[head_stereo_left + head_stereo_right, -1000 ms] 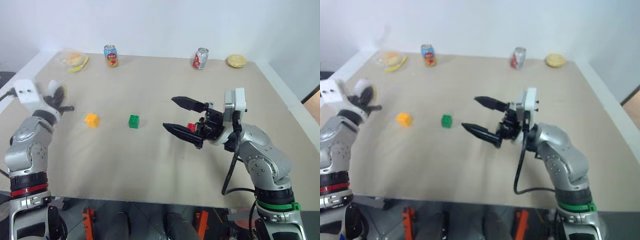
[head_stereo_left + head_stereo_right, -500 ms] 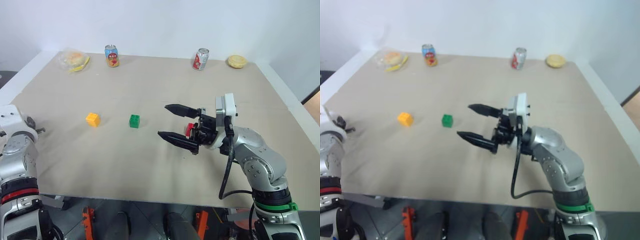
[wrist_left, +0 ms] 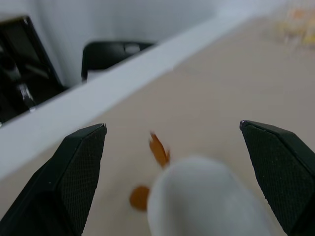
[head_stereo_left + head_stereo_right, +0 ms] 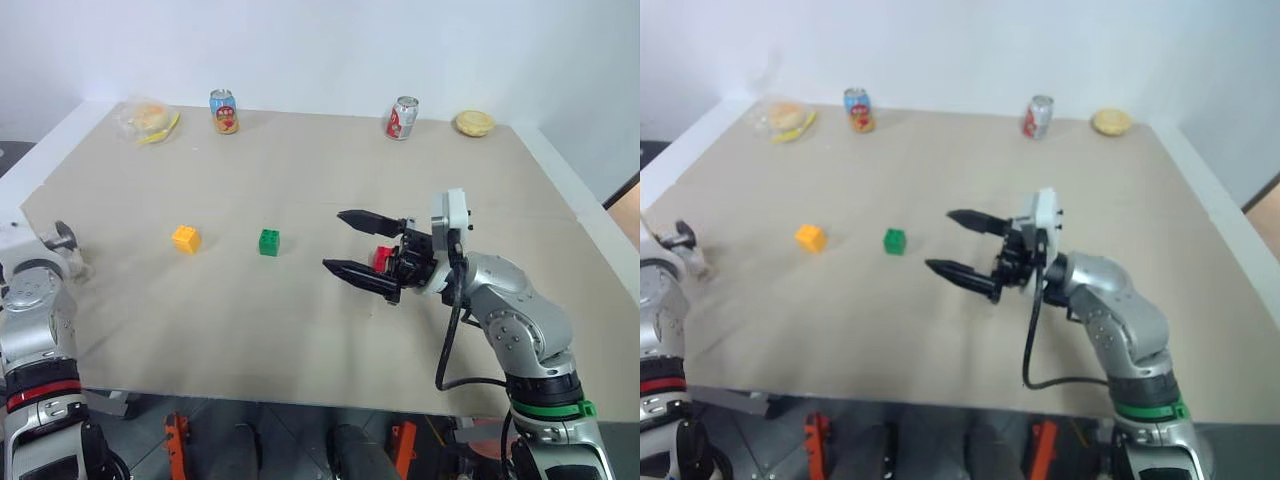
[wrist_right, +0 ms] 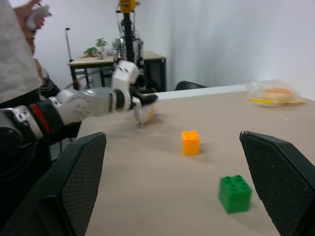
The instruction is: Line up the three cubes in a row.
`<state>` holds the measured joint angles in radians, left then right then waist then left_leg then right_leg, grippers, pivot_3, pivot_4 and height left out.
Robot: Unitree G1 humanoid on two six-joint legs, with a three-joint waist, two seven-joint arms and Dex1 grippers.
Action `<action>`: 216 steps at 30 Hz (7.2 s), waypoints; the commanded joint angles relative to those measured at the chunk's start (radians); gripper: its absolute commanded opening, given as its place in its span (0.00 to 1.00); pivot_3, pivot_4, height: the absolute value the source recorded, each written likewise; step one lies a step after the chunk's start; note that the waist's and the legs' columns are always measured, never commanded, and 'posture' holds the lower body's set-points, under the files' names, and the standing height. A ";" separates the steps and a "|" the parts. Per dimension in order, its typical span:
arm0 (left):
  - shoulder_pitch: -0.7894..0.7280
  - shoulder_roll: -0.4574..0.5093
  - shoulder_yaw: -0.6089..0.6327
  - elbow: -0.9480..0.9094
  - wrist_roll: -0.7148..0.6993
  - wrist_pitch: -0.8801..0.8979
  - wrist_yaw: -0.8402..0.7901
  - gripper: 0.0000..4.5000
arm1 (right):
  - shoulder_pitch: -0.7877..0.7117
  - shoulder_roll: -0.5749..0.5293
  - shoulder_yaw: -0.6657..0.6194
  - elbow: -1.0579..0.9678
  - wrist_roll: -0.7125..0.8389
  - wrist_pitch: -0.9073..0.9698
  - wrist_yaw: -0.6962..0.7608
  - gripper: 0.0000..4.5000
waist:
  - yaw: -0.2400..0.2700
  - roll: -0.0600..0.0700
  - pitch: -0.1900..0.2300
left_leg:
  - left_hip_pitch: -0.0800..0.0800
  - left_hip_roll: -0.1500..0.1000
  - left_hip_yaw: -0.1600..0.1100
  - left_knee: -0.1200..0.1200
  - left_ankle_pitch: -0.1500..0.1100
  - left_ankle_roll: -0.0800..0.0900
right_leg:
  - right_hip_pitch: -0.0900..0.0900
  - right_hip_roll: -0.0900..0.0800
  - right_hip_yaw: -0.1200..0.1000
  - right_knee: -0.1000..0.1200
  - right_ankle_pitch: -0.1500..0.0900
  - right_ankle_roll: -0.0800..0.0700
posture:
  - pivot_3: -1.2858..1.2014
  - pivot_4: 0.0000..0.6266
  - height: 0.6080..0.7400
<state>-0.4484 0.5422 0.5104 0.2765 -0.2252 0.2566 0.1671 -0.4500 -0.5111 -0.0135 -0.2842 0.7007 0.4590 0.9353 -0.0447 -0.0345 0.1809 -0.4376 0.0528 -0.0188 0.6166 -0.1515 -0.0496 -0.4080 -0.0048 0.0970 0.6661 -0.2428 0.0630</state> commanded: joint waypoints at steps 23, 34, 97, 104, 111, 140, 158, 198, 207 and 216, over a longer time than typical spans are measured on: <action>0.172 0.025 -0.538 -0.664 -0.352 0.103 -0.979 1.00 | -0.434 -0.075 0.112 1.166 -0.502 -0.543 0.450 1.00 | -0.027 0.003 0.002 | 0.002 -0.001 0.007 -0.003 0.000 0.002 | -0.001 0.000 0.007 -0.001 -0.002 0.003 | 0.52 0.24 0.95; 0.163 0.012 -0.537 -0.640 -0.336 0.117 -0.996 1.00 | -0.486 -0.023 0.079 1.333 -0.555 -0.615 0.396 0.79 | -0.030 0.003 0.002 | 0.001 -0.001 0.007 0.001 0.000 0.002 | 0.000 0.000 0.008 -0.001 -0.002 0.001 | 0.52 0.24 0.95; 0.163 -0.441 -0.552 -0.449 0.129 0.138 -0.255 1.00 | -0.143 -0.052 0.040 0.144 -0.232 -0.041 0.119 1.00 | -0.021 0.003 0.002 | 0.001 -0.003 0.005 0.003 0.000 0.002 | 0.000 0.000 0.008 0.000 0.001 0.003 | 0.52 0.24 0.95; 0.077 -0.485 -0.568 -0.261 0.178 0.062 -0.229 1.00 | -0.162 -0.047 0.044 0.157 -0.237 -0.040 0.112 1.00 | -0.009 0.003 0.002 | 0.000 -0.003 0.004 0.002 0.000 0.002 | -0.001 0.000 0.008 0.000 0.001 0.004 | 0.52 0.24 0.95; -0.008 -0.516 -0.553 -0.129 0.193 0.008 -0.208 0.94 | -0.145 -0.049 0.035 0.127 -0.228 -0.023 0.088 1.00 | -0.003 0.003 0.002 | 0.000 -0.003 0.004 0.002 0.000 0.002 | -0.001 0.000 0.008 -0.001 0.001 0.006 | 0.52 0.24 0.95; -0.087 -0.078 -0.699 -0.011 -0.101 -0.227 -1.473 0.30 | -0.043 -0.123 0.004 -0.011 -0.142 0.009 0.105 1.00 | -0.003 0.003 0.002 | -0.001 -0.002 0.004 0.001 0.000 0.002 | -0.002 -0.001 0.006 -0.001 -0.004 -0.002 | 0.52 0.24 0.95; -0.205 -0.119 -0.754 0.264 0.008 -0.426 -1.652 0.30 | 0.128 -0.250 -0.058 -0.143 -0.104 0.043 0.092 1.00 | -0.002 0.003 0.002 | -0.002 -0.002 0.002 0.001 -0.003 0.005 | -0.001 0.000 0.005 0.000 -0.007 -0.002 | 0.52 0.24 0.95; 0.021 -0.116 -0.249 -0.240 0.005 0.059 -0.580 1.00 | -0.151 -0.003 0.092 0.096 -0.176 -0.041 0.052 1.00 | -0.003 0.003 0.002 | -0.001 -0.002 0.000 0.002 -0.002 0.005 | 0.000 0.000 0.003 0.000 -0.002 0.003 | 0.52 0.24 0.95; 0.063 -0.100 -0.242 -0.177 0.019 0.087 -0.528 1.00 | -0.204 0.040 0.122 0.185 -0.210 -0.086 0.106 1.00 | -0.001 0.003 0.002 | -0.001 -0.002 0.000 0.002 -0.002 0.005 | 0.000 0.000 0.002 0.000 -0.002 0.003 | 0.52 0.24 0.95; 0.044 -0.092 -0.323 -0.078 0.043 0.056 -0.603 1.00 | -0.202 0.051 0.116 0.159 -0.208 -0.072 0.103 1.00 | -0.001 0.003 0.002 | -0.001 -0.002 0.000 0.001 -0.002 0.005 | 0.000 0.000 0.002 0.000 -0.002 0.002 | 0.52 0.24 0.95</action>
<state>-0.3797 0.4319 0.1883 0.1974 -0.1925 0.3328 -0.4286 -0.6369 -0.4598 0.1184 -0.0903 0.4849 0.3905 1.0393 -0.0458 -0.0313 0.1829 -0.4389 0.0512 -0.0189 0.6179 -0.1536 -0.0448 -0.4083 -0.0048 0.0987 0.6660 -0.2450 0.0651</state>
